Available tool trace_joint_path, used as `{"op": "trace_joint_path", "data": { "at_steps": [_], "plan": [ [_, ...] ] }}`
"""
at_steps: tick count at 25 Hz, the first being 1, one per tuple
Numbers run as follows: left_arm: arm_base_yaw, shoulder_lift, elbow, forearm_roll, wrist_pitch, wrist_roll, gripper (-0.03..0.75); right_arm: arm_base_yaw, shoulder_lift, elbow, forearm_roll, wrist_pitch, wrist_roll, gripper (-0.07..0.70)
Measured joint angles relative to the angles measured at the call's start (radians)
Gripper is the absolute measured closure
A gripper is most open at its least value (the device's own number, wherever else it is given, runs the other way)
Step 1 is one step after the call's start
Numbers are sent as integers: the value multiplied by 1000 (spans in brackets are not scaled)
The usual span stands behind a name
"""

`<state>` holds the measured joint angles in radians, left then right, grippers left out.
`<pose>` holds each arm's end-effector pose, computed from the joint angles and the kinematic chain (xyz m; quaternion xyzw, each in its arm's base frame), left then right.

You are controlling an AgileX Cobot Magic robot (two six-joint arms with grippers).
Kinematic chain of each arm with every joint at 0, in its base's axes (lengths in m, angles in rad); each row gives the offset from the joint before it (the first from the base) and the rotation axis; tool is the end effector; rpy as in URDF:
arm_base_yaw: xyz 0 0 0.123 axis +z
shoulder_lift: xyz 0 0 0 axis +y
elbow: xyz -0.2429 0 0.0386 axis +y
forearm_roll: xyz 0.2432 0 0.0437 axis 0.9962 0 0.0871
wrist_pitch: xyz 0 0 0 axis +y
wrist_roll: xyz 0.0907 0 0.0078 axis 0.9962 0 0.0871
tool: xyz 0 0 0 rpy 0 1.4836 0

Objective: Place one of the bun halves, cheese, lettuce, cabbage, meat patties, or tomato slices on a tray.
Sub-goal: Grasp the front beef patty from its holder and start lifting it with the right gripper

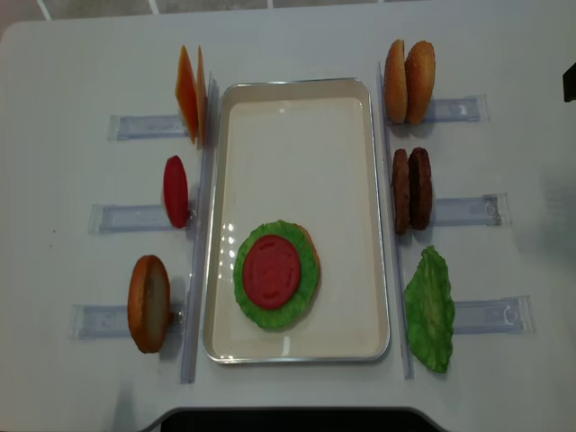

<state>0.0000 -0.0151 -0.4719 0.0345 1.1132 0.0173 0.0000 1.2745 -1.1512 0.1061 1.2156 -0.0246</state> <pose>0.0291 0.0028 0.2636 0.0065 0.8697 0.0215 0.4931 0.2412 0.0090 0.2940 -0.0018 0.9860 0.0501 0.1593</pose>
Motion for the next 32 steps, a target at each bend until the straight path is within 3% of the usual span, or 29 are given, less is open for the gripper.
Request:
{"op": "trace_joint_path", "data": {
  "at_steps": [7, 10, 15, 19, 24, 32],
  "plan": [
    [0, 0, 0, 0, 0, 0, 716, 37, 20, -3, 84, 6, -3, 379],
    [0, 0, 0, 0, 0, 0, 716, 144, 50, -3, 89, -9, 35, 379],
    [0, 0, 0, 0, 0, 0, 716, 350, 137, -36, 89, -100, 130, 378],
    [0, 0, 0, 0, 0, 0, 716, 446, 224, -90, 89, -160, 184, 343],
    [0, 0, 0, 0, 0, 0, 716, 477, 299, -114, 90, -185, 237, 279],
    [0, 0, 0, 0, 0, 0, 716, 477, 346, -115, 89, -194, 247, 267]
  ]
}}
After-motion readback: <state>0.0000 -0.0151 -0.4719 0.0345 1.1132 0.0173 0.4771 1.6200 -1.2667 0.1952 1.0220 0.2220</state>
